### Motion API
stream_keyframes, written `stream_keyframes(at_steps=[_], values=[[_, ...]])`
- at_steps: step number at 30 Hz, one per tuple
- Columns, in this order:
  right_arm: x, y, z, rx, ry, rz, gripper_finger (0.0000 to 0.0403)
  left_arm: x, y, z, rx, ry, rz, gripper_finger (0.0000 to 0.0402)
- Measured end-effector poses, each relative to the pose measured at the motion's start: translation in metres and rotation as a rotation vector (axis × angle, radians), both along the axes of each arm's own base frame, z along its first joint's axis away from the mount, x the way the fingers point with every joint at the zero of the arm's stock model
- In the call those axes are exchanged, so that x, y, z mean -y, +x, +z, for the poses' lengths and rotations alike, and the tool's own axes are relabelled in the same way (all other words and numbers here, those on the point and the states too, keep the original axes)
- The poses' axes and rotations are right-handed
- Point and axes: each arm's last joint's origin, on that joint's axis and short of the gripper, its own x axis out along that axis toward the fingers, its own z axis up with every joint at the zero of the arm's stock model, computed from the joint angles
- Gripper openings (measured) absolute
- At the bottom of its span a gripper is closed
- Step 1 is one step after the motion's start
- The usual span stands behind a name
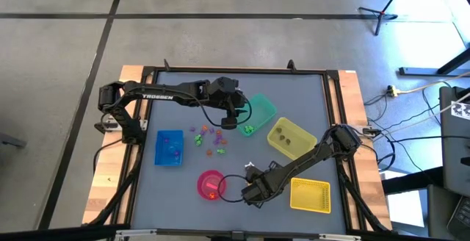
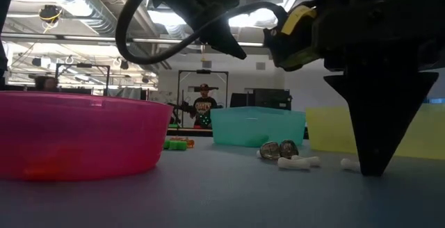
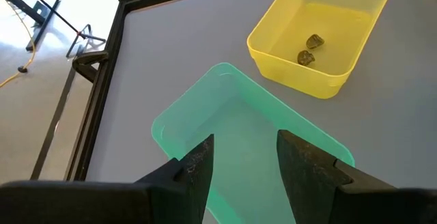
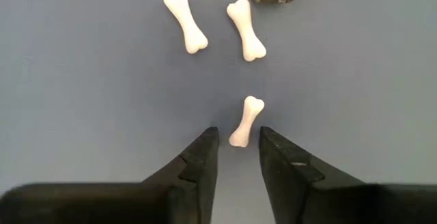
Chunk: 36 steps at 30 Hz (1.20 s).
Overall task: Sort Halloween decoration
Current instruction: Put the white bone toy into the yellow bin
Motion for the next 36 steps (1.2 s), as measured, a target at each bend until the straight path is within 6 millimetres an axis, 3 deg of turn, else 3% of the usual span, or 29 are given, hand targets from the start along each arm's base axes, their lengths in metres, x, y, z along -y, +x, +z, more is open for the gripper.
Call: stream_keyframes(at_steps=[6, 17, 25, 36], values=[[-0.0003, 0.0005, -0.0003, 0.004, 0.002, 0.000, 0.0069, 0.0000, 0.0000, 0.0000, 0.000, 0.000, 0.000, 0.0145], [0.0000, 0.0000, -0.0008, -0.001, -0.001, -0.001, 0.0025, 0.0000, 0.0000, 0.0000, 0.000, 0.000, 0.000, 0.0145], [0.0002, -0.0003, -0.0009, -0.004, -0.002, -0.001, 0.0021, 0.0000, 0.0000, 0.0000, -0.001, 0.004, -0.003, 0.0145], [0.0012, -0.0026, 0.0058, -0.008, 0.012, 0.001, 0.0019, -0.0037, -0.0031, -0.0024, -0.071, 0.139, 0.052, 0.0145]])
